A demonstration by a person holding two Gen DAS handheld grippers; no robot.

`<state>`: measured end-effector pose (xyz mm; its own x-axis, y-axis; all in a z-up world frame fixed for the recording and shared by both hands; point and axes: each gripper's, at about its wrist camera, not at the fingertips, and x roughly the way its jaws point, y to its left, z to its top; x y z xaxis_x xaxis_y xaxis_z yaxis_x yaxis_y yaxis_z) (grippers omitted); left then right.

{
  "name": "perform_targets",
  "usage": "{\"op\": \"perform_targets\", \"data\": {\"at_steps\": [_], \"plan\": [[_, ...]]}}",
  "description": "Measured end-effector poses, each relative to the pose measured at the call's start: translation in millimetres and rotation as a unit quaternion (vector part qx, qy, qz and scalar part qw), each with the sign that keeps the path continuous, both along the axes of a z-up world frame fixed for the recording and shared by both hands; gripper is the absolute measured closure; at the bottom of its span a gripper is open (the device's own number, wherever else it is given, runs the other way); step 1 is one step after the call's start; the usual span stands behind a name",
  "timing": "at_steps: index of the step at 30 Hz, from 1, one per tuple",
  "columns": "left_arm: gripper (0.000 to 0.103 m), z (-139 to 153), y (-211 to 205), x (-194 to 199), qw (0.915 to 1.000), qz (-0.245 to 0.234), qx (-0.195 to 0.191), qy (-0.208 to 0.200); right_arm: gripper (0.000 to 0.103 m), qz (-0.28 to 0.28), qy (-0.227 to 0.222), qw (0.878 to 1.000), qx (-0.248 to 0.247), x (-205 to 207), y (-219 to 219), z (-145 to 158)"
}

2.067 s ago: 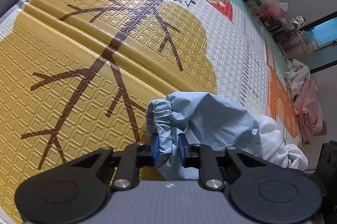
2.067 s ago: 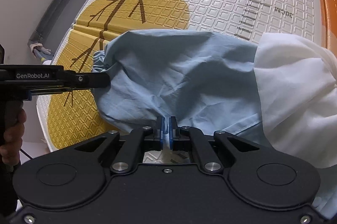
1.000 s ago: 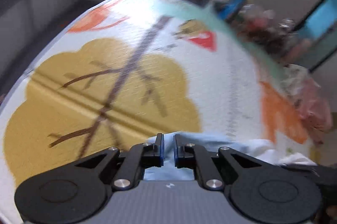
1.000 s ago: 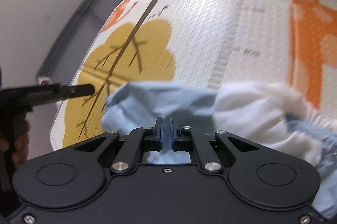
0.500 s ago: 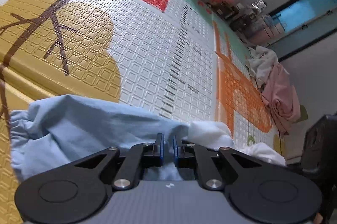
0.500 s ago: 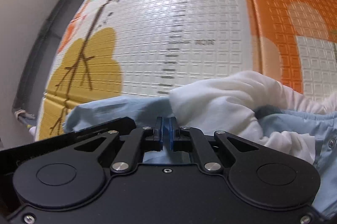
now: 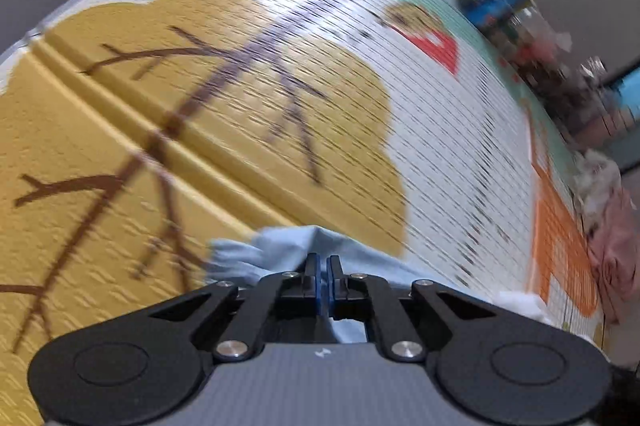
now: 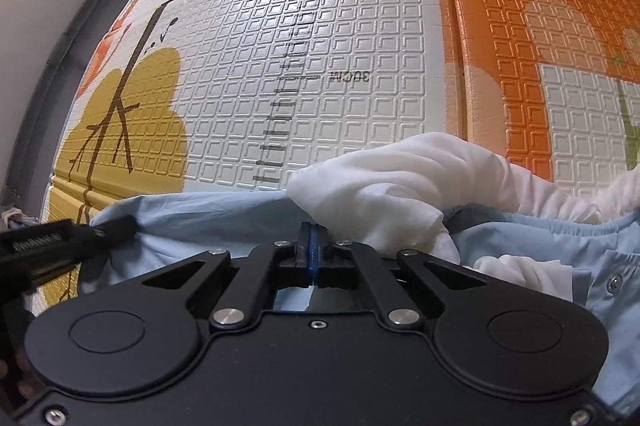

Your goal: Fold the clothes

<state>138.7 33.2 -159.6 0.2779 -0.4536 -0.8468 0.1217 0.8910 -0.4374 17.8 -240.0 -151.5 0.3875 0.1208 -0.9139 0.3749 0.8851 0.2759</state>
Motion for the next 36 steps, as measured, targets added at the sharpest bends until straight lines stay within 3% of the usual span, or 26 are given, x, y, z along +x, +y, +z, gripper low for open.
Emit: {"op": "perform_targets", "data": {"at_steps": [5, 11, 15, 20, 25, 30, 36], "plan": [[0.100, -3, 24, 7, 0.9995, 0.026, -0.018, 0.007, 0.103, 0.000, -0.008, 1.000, 0.009, -4, -2, 6], [0.098, 20, 20, 2, 0.9993, 0.019, -0.032, -0.009, 0.101, 0.000, -0.018, 1.000, 0.021, -9, -5, 12], [0.095, 45, 3, -6, 0.9989, -0.006, -0.031, -0.035, 0.101, 0.008, -0.043, 0.999, 0.017, -26, -5, 38], [0.092, 73, -25, -31, 0.9952, -0.065, -0.005, -0.074, 0.099, -0.002, -0.060, 0.998, 0.023, -60, -16, 65], [0.082, 87, -49, -68, 0.9876, -0.128, 0.008, -0.091, 0.098, -0.023, -0.066, 0.998, 0.011, -109, -34, 84], [0.067, 92, -84, -109, 0.9746, -0.195, 0.009, -0.111, 0.097, -0.053, -0.076, 0.996, 0.001, -164, -57, 94], [0.062, 93, -127, -150, 0.9595, -0.260, -0.005, -0.107, 0.097, -0.103, -0.085, 0.991, -0.020, -226, -88, 99]]}}
